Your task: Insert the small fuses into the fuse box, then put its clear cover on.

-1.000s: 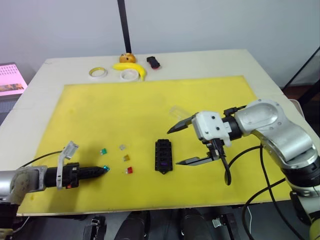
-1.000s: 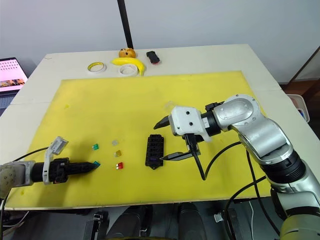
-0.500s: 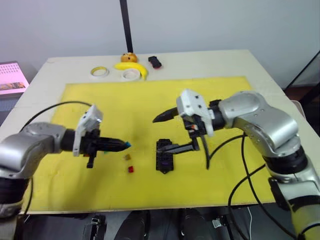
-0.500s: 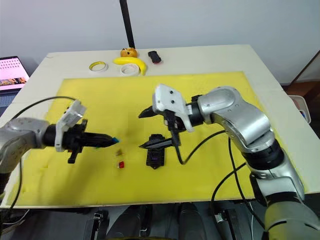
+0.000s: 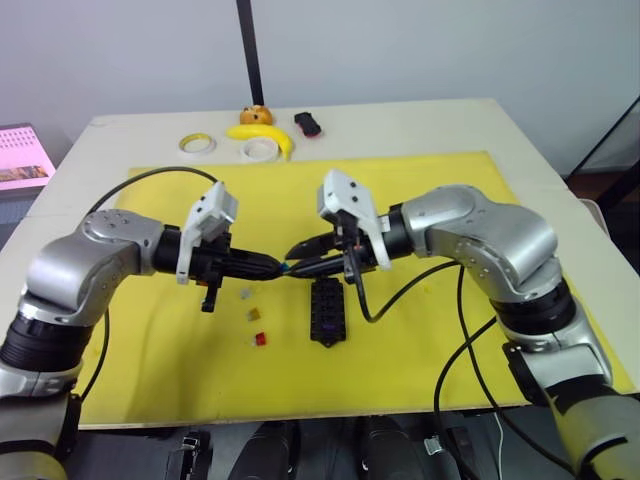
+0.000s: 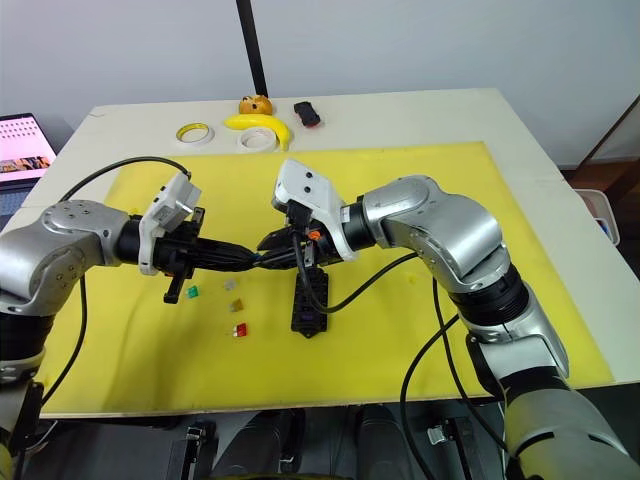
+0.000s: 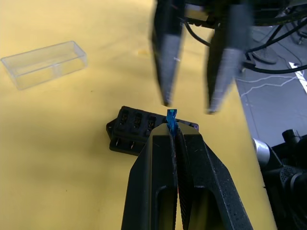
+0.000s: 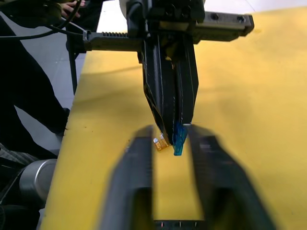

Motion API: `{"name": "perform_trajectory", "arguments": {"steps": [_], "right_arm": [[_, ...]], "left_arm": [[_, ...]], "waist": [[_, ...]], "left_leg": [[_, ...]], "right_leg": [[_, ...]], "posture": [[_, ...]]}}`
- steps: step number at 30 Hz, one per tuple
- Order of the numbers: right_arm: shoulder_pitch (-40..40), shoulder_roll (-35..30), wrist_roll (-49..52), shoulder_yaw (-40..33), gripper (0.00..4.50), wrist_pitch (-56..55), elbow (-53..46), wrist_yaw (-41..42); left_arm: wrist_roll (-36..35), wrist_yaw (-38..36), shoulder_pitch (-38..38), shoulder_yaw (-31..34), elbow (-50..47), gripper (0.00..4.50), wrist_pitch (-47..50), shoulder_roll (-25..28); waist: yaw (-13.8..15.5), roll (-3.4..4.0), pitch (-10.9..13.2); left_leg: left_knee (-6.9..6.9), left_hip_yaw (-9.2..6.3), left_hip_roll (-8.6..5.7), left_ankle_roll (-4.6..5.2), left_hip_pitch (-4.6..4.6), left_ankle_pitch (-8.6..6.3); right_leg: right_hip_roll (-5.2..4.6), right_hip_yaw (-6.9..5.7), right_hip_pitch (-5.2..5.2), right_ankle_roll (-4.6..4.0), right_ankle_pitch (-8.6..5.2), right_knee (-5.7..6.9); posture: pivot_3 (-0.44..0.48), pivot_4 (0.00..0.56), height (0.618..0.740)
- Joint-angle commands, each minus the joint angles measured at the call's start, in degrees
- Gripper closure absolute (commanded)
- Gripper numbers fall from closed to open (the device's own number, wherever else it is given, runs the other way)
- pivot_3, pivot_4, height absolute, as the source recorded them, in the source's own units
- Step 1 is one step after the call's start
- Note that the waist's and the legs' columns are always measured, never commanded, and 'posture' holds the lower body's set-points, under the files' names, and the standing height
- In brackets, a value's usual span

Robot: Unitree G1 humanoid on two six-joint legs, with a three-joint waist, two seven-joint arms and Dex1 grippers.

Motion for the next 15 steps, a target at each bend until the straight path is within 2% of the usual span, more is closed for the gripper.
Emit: {"name": "perform_trajectory", "arguments": {"steps": [1,7,15], "right_arm": [[-0.9,0.3,1.7,-1.2,3.45,1.8,-1.8,-1.0],[0.3,1.2,4.9,-4.3,3.45,6.0,-1.4,-3.5],[0.1,3.7,9.7,-7.7,3.45,9.9,-0.9,-6.2]], "left_arm": [[-1.7,0.1,-0.8,2.4,-1.0,4.50,0.0,0.2],[-6.8,2.3,-0.1,6.7,-3.2,4.50,3.6,-0.2],[-8.2,3.4,0.6,7.0,-4.0,4.50,4.4,-0.1]], "waist": [[0.0,0.00,0.0],[0.0,-0.01,0.0],[0.0,-0.01,0.0]], "left_leg": [[0.00,0.00,0.00,0.00,0.00,0.00],[0.01,0.00,0.00,0.00,0.00,0.00],[0.01,0.00,0.00,0.00,0.00,0.01]], "right_leg": [[0.00,0.00,0.00,0.00,0.00,0.00],[0.01,0.00,0.00,0.00,0.00,0.01],[0.00,0.00,-0.01,0.00,0.00,0.04]], "posture": [[0.000,0.150,0.740],[0.000,0.150,0.740],[0.000,0.150,0.740]]}}
